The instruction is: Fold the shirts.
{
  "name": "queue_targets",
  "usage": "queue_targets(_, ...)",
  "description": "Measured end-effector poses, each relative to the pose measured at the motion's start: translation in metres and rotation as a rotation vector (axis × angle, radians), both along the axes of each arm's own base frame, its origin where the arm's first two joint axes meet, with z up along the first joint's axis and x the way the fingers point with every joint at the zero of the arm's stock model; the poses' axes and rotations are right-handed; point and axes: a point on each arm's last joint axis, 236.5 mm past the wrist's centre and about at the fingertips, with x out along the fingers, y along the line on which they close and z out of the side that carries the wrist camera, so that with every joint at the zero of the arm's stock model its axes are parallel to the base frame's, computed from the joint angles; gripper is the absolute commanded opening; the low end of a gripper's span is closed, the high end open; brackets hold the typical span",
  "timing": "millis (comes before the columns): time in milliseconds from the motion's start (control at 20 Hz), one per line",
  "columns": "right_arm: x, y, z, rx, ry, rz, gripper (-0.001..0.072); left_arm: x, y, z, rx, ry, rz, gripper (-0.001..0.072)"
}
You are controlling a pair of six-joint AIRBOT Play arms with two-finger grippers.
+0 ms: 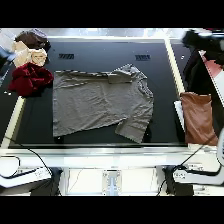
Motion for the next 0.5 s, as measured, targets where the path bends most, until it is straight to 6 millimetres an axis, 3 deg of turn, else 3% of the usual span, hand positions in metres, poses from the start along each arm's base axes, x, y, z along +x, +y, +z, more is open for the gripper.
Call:
queue_targets(100, -0.036, -0.015, -0.019, -0.001, 0.088, -0.021, 0.0391, -0.062, 0.009, -0.034, -0.051, 0.109, 0.078, 0.0600)
queue_targets(200, -0.065, -0.016, -0.061, 0.036, 0.198, -0.026, 0.0391, -0.112, -0.001, -0.075, -0.125, 0.203, 0.139, 0.0600)
queue_targets(300, -0.087, -0.007, -0.116, 0.109, 0.313, -0.020, 0.0391, -0.156, -0.027, -0.123, -0.233, 0.299, 0.195, 0.0600)
queue_targets(500, -0.118, 0.020, -0.217, 0.272, 0.512, 0.015, 0.0390, -0.212, -0.081, -0.197, -0.416, 0.454, 0.238, 0.0601)
